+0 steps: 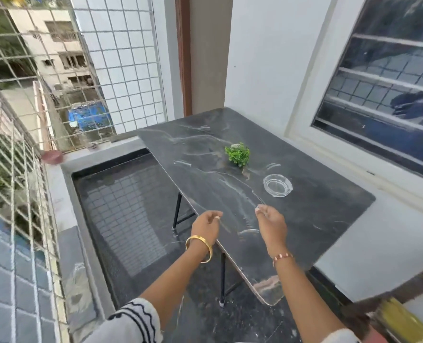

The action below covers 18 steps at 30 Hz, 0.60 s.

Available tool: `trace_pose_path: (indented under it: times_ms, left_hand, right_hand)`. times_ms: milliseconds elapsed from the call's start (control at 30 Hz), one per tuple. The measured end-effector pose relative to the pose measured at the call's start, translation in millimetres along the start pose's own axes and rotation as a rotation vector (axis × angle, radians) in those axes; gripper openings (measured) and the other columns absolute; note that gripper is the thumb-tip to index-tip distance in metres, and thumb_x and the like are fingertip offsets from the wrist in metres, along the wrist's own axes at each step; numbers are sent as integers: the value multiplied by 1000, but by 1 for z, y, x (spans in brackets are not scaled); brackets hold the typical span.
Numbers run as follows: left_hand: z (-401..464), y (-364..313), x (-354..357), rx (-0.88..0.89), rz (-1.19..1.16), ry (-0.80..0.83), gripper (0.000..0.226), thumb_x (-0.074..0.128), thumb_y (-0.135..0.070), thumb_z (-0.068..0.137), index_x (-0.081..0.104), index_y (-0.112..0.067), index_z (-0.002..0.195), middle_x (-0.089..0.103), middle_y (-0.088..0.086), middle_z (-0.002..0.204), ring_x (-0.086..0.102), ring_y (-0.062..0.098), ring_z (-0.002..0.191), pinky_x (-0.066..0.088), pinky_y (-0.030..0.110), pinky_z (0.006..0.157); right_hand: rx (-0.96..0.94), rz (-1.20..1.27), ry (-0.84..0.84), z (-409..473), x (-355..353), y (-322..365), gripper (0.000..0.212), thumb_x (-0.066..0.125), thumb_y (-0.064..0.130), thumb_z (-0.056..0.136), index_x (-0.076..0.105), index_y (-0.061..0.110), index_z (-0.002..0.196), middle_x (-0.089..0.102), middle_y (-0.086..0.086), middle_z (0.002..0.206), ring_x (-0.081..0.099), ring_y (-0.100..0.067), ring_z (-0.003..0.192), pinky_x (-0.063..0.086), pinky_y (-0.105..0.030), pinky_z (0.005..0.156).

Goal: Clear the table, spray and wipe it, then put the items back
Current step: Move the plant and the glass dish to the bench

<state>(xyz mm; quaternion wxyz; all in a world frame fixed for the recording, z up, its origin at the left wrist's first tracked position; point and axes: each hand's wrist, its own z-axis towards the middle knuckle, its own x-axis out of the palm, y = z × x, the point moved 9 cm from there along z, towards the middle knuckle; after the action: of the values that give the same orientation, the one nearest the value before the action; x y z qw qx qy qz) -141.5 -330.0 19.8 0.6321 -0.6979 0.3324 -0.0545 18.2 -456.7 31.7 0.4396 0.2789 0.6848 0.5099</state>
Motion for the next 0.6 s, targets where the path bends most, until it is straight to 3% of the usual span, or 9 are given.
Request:
trace_pose_path:
  times_ms: [133, 267, 400, 500, 600]
  left_hand:
    - [31, -1, -2, -1, -28, 53, 23, 44, -10, 92, 64, -17, 100, 58, -6, 79, 49, 4, 63, 39, 1, 51]
    - [71, -11, 11, -10, -15, 104, 22, 46, -11, 91, 65, -15, 100, 64, 5, 91, 52, 16, 74, 48, 29, 79]
    - [117, -20, 29, 18, 45, 174, 21, 46, -11, 91, 66, -15, 100, 68, 15, 105, 56, 25, 80, 48, 32, 82]
    - [161, -26, 48, 14, 122, 233, 22, 47, -11, 92, 64, -8, 105, 66, 12, 111, 60, 25, 100, 42, 25, 87]
    - [189, -32, 72, 22, 180, 314, 23, 46, -10, 93, 63, -8, 108, 66, 9, 111, 54, 16, 90, 39, 21, 82]
  right_hand:
    - [52, 3, -31, 16, 19, -2, 26, 56, 16, 90, 64, 8, 114, 67, -5, 114, 59, -12, 100, 39, -20, 87]
    - [93, -31, -87, 48, 29, 2, 25, 56, 20, 90, 65, 11, 111, 67, -1, 109, 60, -17, 103, 41, -27, 91]
    - [142, 28, -125, 94, 38, -9, 23, 55, 20, 89, 66, 10, 107, 66, -2, 98, 59, -17, 93, 47, -36, 92]
    - [238, 118, -222, 129, 34, -32, 18, 54, 12, 88, 65, 5, 100, 62, -6, 83, 57, -20, 73, 54, -36, 71]
    - [365, 166, -348, 149, 18, -55, 16, 50, 8, 87, 63, 5, 97, 58, -9, 77, 54, -20, 60, 50, -20, 45]
